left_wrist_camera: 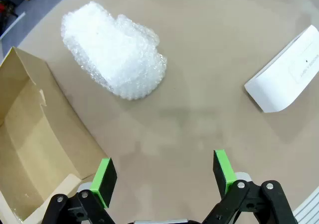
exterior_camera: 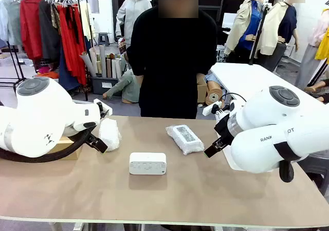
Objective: Separate and place wrapped and unwrapped clocks.
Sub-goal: Pick up the Digital clock indicated by the person.
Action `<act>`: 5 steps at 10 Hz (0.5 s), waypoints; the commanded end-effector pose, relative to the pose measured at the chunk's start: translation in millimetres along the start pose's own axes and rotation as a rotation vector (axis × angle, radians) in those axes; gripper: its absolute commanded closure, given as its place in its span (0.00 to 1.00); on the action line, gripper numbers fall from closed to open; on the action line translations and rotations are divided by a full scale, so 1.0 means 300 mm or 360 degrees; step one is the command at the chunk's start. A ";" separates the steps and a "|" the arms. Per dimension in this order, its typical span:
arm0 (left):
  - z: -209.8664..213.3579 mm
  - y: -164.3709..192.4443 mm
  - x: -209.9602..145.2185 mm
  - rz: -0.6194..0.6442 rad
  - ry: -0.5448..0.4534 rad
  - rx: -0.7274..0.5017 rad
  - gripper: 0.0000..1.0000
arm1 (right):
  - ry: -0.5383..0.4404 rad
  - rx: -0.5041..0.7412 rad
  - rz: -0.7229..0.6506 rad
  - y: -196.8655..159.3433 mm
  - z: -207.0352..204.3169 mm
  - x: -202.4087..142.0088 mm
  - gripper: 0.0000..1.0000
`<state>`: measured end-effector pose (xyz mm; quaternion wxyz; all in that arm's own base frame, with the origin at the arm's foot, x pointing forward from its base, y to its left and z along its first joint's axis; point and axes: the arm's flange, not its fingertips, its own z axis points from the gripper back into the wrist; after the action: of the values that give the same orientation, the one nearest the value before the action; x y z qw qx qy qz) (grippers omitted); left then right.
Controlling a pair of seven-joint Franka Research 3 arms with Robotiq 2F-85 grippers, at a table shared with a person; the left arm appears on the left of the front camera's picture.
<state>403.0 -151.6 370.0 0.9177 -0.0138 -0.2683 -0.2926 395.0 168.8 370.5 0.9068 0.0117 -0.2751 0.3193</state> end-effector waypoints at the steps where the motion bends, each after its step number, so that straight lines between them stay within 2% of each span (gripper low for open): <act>1: 0.000 0.000 0.000 0.0000 0.0000 0.0000 0.00 | 0.0000 0.0000 0.0000 0.000 0.000 0.000 0.00; 5: 0.000 0.000 0.000 0.0000 0.0000 0.0000 0.00 | 0.0000 0.0000 0.0000 0.000 0.000 0.000 0.00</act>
<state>403.0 -151.6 370.0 0.9177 -0.0138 -0.2683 -0.2926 395.0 168.9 370.5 0.9067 0.0115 -0.2751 0.3195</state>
